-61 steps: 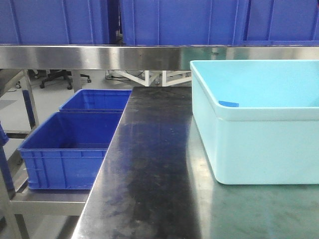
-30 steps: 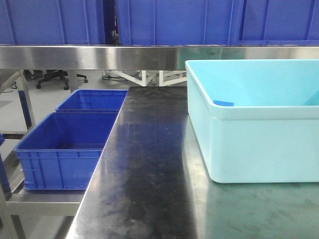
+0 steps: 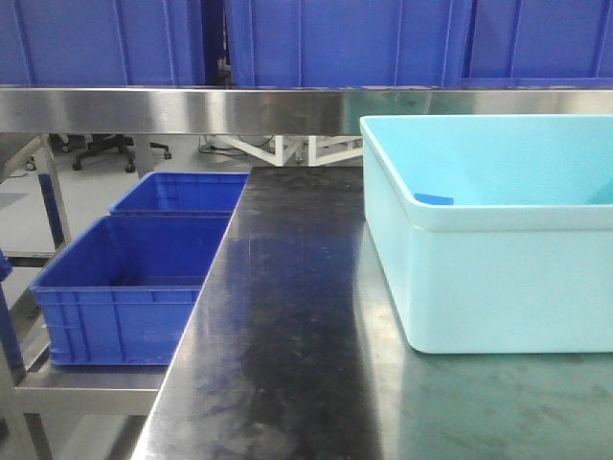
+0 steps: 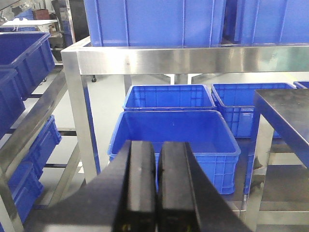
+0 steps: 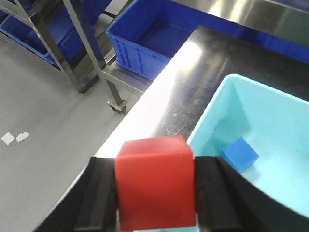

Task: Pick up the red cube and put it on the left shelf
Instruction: 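Lift the red cube out of the tub with the right gripper, then drive the base away from the table holding the red cube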

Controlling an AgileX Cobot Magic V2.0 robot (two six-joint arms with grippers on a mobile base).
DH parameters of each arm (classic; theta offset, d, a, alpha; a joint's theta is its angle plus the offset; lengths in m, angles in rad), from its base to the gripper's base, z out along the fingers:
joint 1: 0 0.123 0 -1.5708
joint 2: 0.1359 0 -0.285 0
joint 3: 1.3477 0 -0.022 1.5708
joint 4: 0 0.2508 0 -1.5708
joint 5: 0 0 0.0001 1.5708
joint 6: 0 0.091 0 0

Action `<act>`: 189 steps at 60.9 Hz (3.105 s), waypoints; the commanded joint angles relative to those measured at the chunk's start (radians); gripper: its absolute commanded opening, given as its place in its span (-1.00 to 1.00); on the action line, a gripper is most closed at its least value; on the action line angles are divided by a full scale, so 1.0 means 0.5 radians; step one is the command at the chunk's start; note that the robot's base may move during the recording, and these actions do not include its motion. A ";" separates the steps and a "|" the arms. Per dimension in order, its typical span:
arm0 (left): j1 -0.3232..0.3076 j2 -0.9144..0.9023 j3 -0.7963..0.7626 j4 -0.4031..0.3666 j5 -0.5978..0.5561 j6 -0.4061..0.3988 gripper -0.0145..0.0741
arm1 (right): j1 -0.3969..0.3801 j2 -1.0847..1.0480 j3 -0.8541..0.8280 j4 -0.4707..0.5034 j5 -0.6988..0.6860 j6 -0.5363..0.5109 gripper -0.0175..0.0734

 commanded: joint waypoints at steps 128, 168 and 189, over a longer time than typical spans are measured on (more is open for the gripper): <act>0.002 -0.030 0.049 -0.002 -0.173 -0.004 -0.44 | 0.002 -0.057 -0.075 -0.009 -0.128 -0.012 -0.49; 0.002 -0.030 0.049 -0.002 -0.173 -0.004 -0.44 | 0.002 -0.057 -0.075 -0.009 -0.128 -0.012 -0.49; 0.002 -0.030 0.049 -0.002 -0.173 -0.004 -0.44 | 0.002 -0.057 -0.075 -0.009 -0.128 -0.012 -0.49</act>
